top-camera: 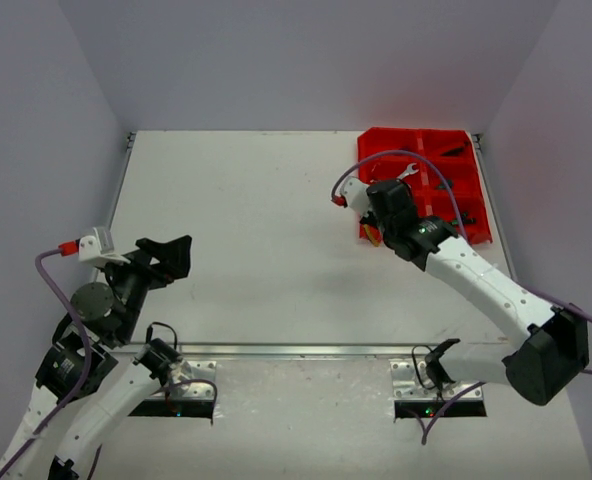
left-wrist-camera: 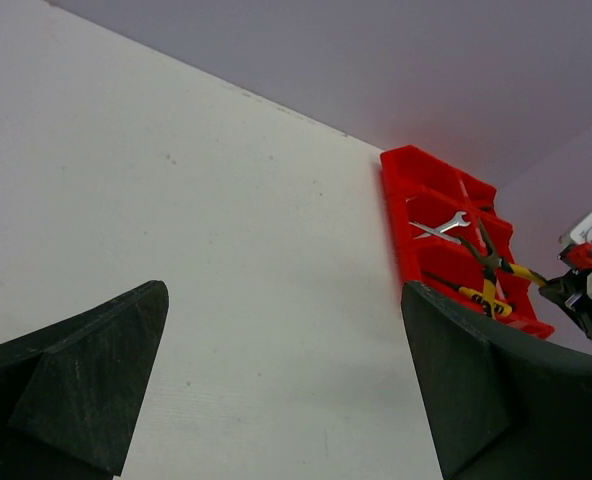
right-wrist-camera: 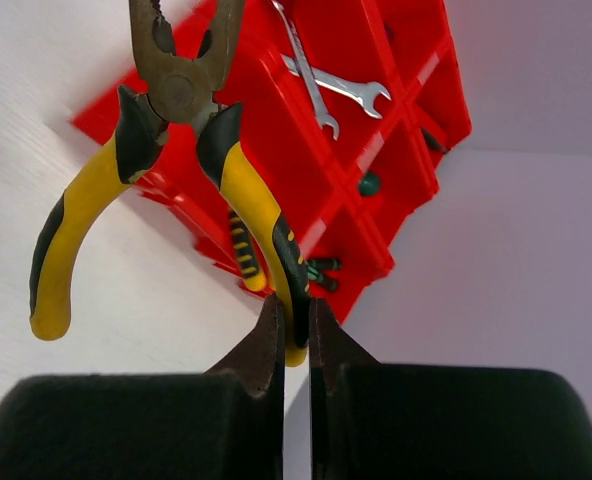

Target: Sort the tools into containers

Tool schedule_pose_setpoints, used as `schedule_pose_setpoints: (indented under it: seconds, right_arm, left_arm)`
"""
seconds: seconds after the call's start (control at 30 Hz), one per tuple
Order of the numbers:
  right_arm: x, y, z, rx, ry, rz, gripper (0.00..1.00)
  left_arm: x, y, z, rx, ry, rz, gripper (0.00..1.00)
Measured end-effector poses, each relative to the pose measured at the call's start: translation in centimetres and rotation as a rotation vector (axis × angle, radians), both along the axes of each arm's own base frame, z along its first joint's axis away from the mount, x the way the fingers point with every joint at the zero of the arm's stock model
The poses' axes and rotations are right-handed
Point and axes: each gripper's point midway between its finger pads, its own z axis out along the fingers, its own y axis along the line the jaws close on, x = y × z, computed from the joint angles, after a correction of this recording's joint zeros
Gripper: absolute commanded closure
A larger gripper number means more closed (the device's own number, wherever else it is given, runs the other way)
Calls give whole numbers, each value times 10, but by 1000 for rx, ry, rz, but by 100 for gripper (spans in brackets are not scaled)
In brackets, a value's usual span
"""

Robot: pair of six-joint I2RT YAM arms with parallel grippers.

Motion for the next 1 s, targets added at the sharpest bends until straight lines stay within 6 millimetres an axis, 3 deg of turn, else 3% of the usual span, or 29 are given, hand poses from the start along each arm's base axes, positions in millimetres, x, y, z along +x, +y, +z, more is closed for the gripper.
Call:
schedule_pose_setpoints:
  seconds: [0.2,0.37,0.67,1.0]
  right_arm:
    - [22,-61,-9,-181,92,-12,100]
    - [38,-88,-25,-272,179,4,100]
    - [72,-87,-27,-353,218,71,100]
    - [73,-93,-36,-370,245,83,100]
  left_arm:
    - [0,-5,-1,9,-1,-29,0]
    - [-4,-4,1,6,-16,-39,0]
    - [-14,0,14,-30,-83,-49,0]
    - [-15,-1,14,-29,-83,-55,0]
